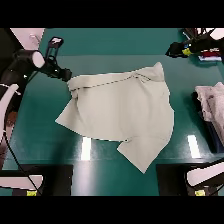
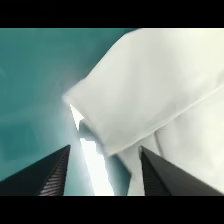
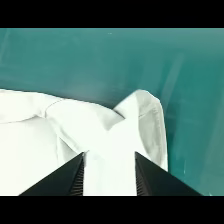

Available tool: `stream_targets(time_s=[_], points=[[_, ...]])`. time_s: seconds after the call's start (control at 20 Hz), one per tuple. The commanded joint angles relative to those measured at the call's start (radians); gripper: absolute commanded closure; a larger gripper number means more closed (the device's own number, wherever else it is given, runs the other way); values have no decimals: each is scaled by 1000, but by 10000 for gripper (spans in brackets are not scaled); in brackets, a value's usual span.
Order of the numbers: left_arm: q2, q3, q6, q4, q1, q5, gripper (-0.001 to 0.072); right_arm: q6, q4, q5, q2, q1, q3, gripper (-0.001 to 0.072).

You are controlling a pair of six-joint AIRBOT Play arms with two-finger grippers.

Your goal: Fold the shirts.

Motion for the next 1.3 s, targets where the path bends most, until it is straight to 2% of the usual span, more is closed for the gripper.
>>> stream_targets(time_s=[0.0, 0.05, 0.15, 0.2, 0.3, 0.65, 0.95, 1.1, 1.15, 1.25], points=[[3, 42, 44, -37, 133, -175, 194, -3, 104, 189, 35, -45, 0, 397], [3, 39, 47, -87, 187, -234, 194, -16, 166, 236, 65, -64, -37, 397], [4, -11, 154, -299, 307, -364, 194, -27, 251, 288, 135, -93, -145, 397], [4, -56, 214, -403, 363, -423, 194, -27, 267, 291, 177, -95, -213, 398], [4, -162, 266, -515, 444, -487, 194, -45, 267, 282, 250, -94, -336, 397], [96, -496, 321, -507, 473, -330, 194, -53, 267, 142, 441, -87, -620, 398], [100, -599, 322, -492, 462, -250, 194, -52, 268, 100, 496, -87, -682, 397], [100, -601, 338, -491, 381, -245, 195, -52, 275, 105, 496, -87, -682, 398], [100, -601, 339, -487, 349, -232, 266, -52, 274, 115, 496, -87, -682, 397], [100, -600, 327, -489, 326, -213, 611, -52, 273, 155, 496, -95, -682, 397]])
